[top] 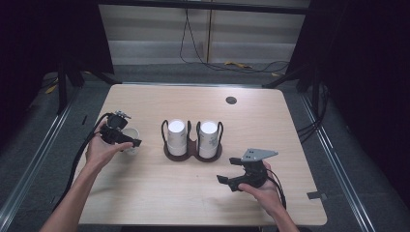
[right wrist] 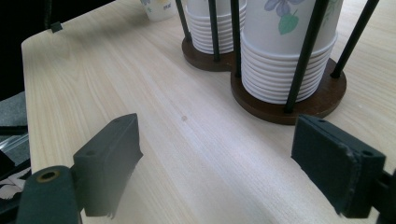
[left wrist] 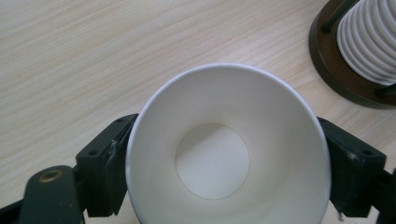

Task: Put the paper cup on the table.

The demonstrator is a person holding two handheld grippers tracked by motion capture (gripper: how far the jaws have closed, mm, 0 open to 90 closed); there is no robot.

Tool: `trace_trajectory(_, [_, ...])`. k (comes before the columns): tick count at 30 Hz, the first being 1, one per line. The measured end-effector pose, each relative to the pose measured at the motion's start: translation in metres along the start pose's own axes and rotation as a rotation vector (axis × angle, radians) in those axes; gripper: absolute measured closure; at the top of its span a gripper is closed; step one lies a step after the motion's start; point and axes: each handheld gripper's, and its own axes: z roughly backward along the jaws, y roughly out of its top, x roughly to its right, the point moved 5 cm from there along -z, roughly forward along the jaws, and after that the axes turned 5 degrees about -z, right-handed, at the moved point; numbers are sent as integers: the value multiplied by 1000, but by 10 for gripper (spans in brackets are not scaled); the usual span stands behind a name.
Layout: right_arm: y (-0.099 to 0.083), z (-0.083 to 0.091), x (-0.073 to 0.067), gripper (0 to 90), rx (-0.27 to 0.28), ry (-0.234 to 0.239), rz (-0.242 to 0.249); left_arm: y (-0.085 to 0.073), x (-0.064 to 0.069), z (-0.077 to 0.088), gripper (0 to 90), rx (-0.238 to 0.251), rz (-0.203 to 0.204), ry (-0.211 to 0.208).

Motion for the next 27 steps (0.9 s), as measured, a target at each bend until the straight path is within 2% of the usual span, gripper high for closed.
trace_trajectory(3, [0, 0, -1, 156, -1, 2, -1, -2, -1, 2, 163, 28, 21, -13])
trace_trajectory(5, [0, 0, -1, 157, 1, 2, 0, -5, -1, 2, 162, 33, 17, -17])
trace_trajectory(8, [0, 0, 0, 157, 2, 1, 0, -10, 2, -1, 162, 42, -11, -28])
trace_trajectory(9, [0, 0, 0, 157, 0, 0, -3, -12, 2, -1, 162, 43, -15, -18])
trace_trajectory(11, [0, 0, -1, 157, -1, 2, -1, -14, 2, -3, 164, 57, -1, -6])
trace_trajectory(13, [0, 0, -2, 157, 0, 3, 0, -19, 2, -3, 169, 64, -10, -8])
trace_trajectory(15, [0, 0, -1, 158, 2, 1, -2, -21, 3, -1, 176, 89, -18, 3])
trace_trajectory(16, [0, 0, -1, 158, 2, 1, -2, -22, 2, 0, 177, 98, -12, 7])
trace_trajectory(18, [0, 0, -1, 158, 2, 0, -4, -26, 2, 3, 177, 127, 16, -21])
trace_trajectory(20, [0, 0, -1, 158, 2, -5, -3, -29, 3, 5, 179, 159, 13, 0])
trace_trajectory(22, [0, 0, -1, 158, 4, -8, -6, -33, 5, 6, 196, 178, 36, -8])
trace_trajectory(24, [0, 0, 0, 158, 3, -8, -8, -38, 6, 6, 202, 213, 30, -6])
trace_trajectory(26, [0, 0, 0, 158, 4, -9, -9, -44, 6, 6, 202, 217, 19, 8])
trace_trajectory(27, [0, 0, 0, 158, 4, -10, -6, -46, 5, 7, 201, 229, 31, 9])
